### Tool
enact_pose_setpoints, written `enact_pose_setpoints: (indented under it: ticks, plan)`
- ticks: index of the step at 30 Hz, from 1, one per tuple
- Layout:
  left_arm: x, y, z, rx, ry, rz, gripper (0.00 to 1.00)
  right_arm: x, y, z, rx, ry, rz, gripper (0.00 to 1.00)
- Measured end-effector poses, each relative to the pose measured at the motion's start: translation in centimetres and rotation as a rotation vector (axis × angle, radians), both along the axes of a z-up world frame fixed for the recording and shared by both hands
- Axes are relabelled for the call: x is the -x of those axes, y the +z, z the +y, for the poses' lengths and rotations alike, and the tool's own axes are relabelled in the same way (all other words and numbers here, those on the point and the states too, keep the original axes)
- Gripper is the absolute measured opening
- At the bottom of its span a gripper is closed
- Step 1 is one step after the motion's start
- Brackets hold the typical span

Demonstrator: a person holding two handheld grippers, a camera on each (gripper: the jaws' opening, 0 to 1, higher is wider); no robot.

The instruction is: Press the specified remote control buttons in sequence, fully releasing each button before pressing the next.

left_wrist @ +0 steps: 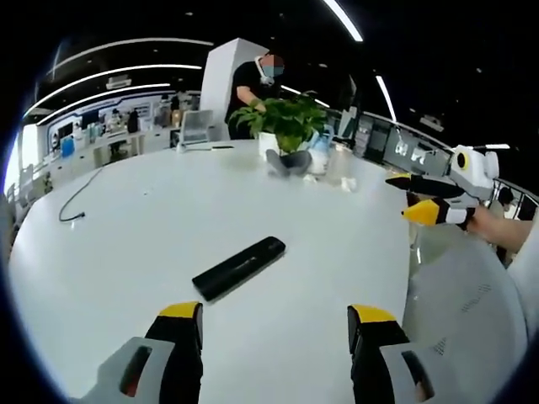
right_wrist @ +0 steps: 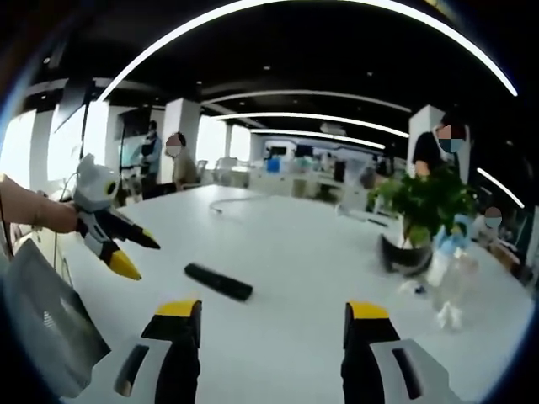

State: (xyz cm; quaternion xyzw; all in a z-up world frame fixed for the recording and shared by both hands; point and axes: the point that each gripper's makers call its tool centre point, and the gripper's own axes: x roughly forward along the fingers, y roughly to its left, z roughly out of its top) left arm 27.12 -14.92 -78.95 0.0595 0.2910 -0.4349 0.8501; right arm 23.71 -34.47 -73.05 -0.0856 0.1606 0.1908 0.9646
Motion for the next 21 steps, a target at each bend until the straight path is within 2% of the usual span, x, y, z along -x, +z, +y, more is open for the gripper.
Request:
enact_pose_setpoints:
  ticks: [21]
  plan:
    - [-0.6,-1.8,-1.2,-0.092,-0.079,0.029,0.74,0.1,-0.3,0.2,0.015,0.018,0.010,0.65]
